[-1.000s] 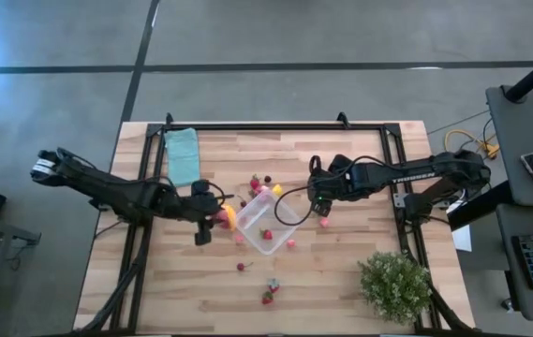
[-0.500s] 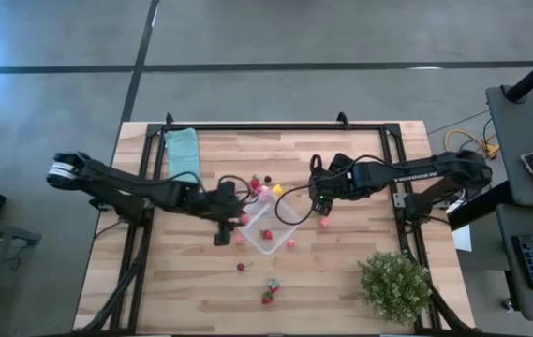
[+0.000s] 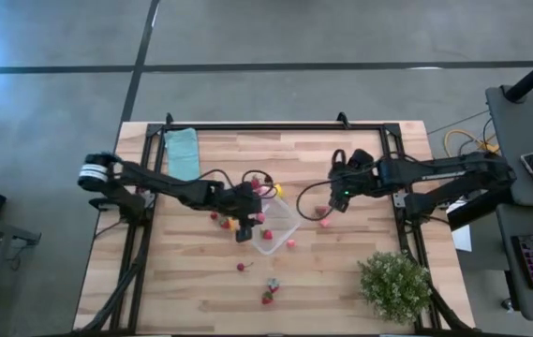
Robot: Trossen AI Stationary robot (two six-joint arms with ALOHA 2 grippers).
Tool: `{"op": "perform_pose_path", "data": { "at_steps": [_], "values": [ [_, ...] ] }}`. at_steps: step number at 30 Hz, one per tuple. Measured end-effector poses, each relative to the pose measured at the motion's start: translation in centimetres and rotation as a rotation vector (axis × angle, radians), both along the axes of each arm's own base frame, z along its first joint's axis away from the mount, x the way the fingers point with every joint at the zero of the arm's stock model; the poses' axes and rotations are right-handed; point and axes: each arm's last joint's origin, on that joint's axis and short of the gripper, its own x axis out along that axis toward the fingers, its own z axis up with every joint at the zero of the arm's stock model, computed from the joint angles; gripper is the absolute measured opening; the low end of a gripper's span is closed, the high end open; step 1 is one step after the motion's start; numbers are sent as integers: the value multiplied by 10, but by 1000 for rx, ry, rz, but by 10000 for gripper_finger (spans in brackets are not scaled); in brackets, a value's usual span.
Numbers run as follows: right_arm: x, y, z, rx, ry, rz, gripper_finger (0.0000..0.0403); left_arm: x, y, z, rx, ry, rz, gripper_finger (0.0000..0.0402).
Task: Pick and placing Produce into tupperware
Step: Put the pink peach into the transparent container, then put the red strawberry into the transparent container
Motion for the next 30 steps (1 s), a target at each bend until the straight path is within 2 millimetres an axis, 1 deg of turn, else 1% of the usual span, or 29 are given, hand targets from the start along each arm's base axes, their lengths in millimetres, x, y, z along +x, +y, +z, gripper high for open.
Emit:
{"op": "perform_pose_path", "data": {
  "at_steps": [2, 5, 10, 15, 19, 21, 24, 27, 30],
  "values": [
    [-7, 0, 2, 5, -24, -10, 308, 7, 0, -4, -17, 18, 17, 132],
    [-15, -1, 2, 4, -40, -12, 312, 17, 0, -3, -28, 41, 29, 137],
    [-20, -1, 2, 1, -54, -6, 313, 26, 0, 5, -33, 61, 28, 172],
    [-18, -1, 1, -18, -47, -11, 315, 23, 2, 2, -42, 124, 48, 216],
    [-14, -1, 3, -34, -77, 8, 315, 16, 2, 2, -57, 179, 76, 240],
    [-13, -1, 3, -33, -93, 9, 315, 12, 3, 8, -37, 177, 79, 245],
    [-11, -1, 5, -21, -135, -16, 310, 3, 5, 25, 41, 152, 66, 246],
    [-11, -1, 4, -20, -133, -16, 306, -11, 9, 45, 131, 127, 74, 247],
    [-12, -2, -1, -22, -107, -2, 305, -28, 14, 66, 170, 108, 115, 247]
  ]
}}
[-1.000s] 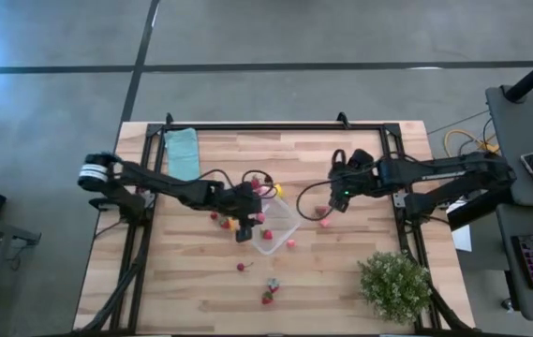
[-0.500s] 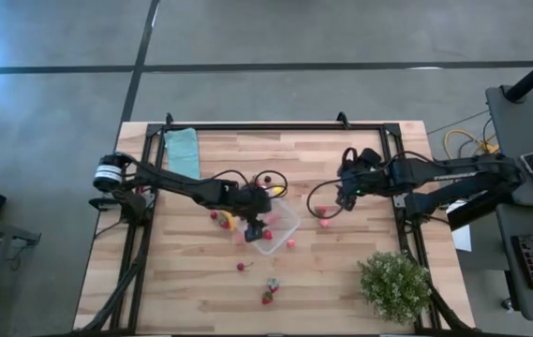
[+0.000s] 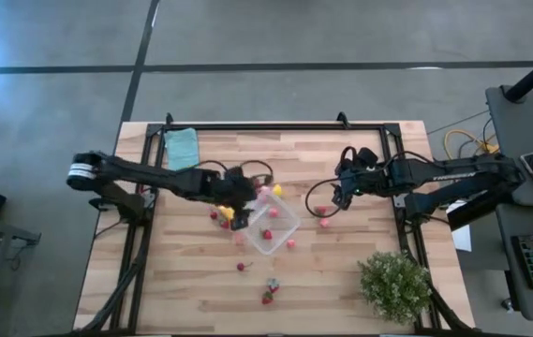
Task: Pick and placing Produce into tupperware
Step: Put the red strawberry into the transparent container
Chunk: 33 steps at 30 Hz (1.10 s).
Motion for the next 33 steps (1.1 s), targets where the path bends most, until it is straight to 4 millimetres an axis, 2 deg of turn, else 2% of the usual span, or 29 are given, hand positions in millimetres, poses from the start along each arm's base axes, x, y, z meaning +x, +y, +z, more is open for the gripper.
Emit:
{"op": "perform_pose_path", "data": {
  "at_steps": [3, 6, 10, 16, 23, 29, 33],
  "values": [
    [-2, -1, -10, 14, 33, 12, 304, -19, 3, 14, 43, -11, 39, 247],
    [-3, -3, -26, 49, 50, 33, 304, -37, 4, 18, 86, 1, 73, 247],
    [-3, -5, -47, 105, 26, 47, 304, -58, 6, 16, 133, 30, 107, 247],
    [-1, -5, -61, 88, -4, 72, 304, -81, 7, 4, 118, 36, 141, 247],
    [2, -3, -87, 150, 41, 145, 304, -96, 7, -16, 107, 74, 164, 247],
    [11, -1, -99, 223, 62, 123, 304, -103, 7, -31, 89, 110, 192, 247],
    [20, 0, -109, 279, 68, 154, 304, -104, 7, -34, 91, 119, 192, 247]
  ]
}}
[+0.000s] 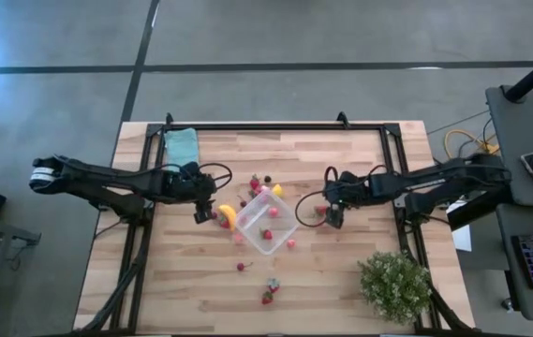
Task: Pick and placing Produce into tupperware
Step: Put the red strawberry into the transparent container
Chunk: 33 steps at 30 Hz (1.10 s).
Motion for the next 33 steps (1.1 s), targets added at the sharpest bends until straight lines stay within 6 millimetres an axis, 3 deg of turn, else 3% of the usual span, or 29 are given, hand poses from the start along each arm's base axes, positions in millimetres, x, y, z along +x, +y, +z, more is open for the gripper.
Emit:
{"op": "perform_pose_path", "data": {
  "at_steps": [7, 17, 25, 33],
  "values": [
    [7, 5, -16, 86, 44, -30, 304, -1, 0, 0, 0, 1, 0, 247],
    [20, 14, -11, 69, 24, 26, 304, -1, 0, -2, 1, 8, -2, 247],
    [30, 14, -24, 67, 53, 27, 304, -7, 0, -16, 2, 55, -2, 247],
    [35, 14, -25, 67, 58, 27, 283, -8, 0, -18, 2, 60, -3, 247]
  ]
}}
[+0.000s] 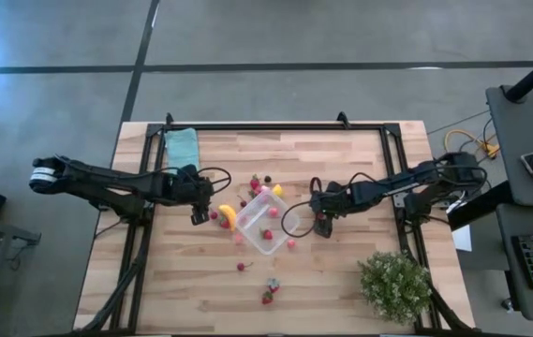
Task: Pick and placing Produce into tupperware
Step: Put the red strawberry into the transparent container
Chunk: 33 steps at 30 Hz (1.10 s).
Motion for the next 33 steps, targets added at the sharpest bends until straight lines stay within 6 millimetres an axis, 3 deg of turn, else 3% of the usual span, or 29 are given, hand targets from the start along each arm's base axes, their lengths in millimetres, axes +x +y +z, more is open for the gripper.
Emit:
{"op": "perform_pose_path", "data": {
  "at_steps": [10, 33],
  "values": [
    [-5, 0, -2, -3, 58, 0, 207, 0, 0, 0, 1, 1, -1, 247],
    [-2, -1, -1, -8, 20, -11, 131, 0, 0, 0, 1, 1, -1, 247]
  ]
}}
